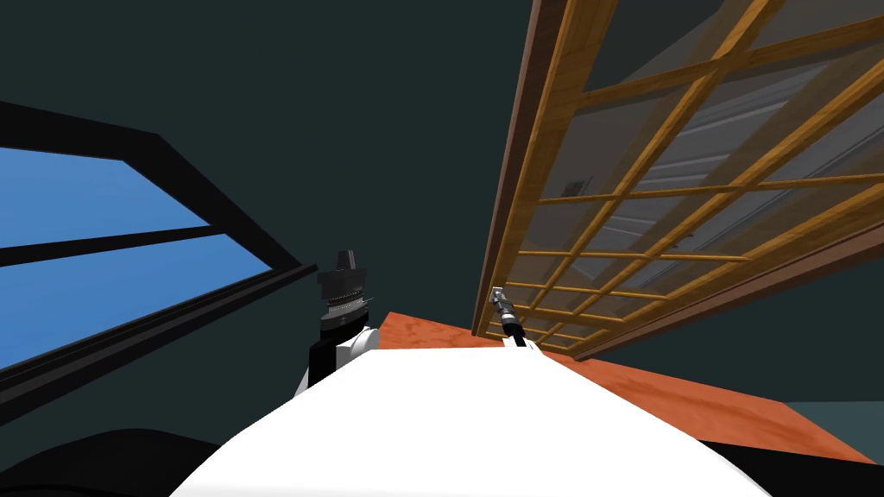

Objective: Pull the door open

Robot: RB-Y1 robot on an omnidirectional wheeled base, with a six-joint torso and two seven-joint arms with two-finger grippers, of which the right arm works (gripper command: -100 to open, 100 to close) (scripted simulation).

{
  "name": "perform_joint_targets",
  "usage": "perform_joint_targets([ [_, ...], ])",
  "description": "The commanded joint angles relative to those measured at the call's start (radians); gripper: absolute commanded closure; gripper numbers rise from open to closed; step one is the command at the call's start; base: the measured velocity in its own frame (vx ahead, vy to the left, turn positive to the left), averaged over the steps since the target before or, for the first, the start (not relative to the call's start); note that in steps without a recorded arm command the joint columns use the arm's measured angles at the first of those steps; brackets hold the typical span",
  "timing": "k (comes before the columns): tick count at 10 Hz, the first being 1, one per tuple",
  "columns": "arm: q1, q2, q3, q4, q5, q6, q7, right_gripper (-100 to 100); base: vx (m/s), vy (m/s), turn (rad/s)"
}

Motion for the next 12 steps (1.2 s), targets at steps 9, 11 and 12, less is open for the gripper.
perform_joint_targets([
  [9,0.005,-0.03,0.057,0.013,-0.102,-0.008,-0.236,100,-0.019,0.001,0.049],
  [11,0.006,-0.036,0.065,0.014,-0.119,-0.009,-0.283,100,-0.019,0.0,0.044],
  [12,0.008,-0.041,0.075,0.015,-0.138,-0.009,-0.311,100,-0.03,-0.008,0.085],
])
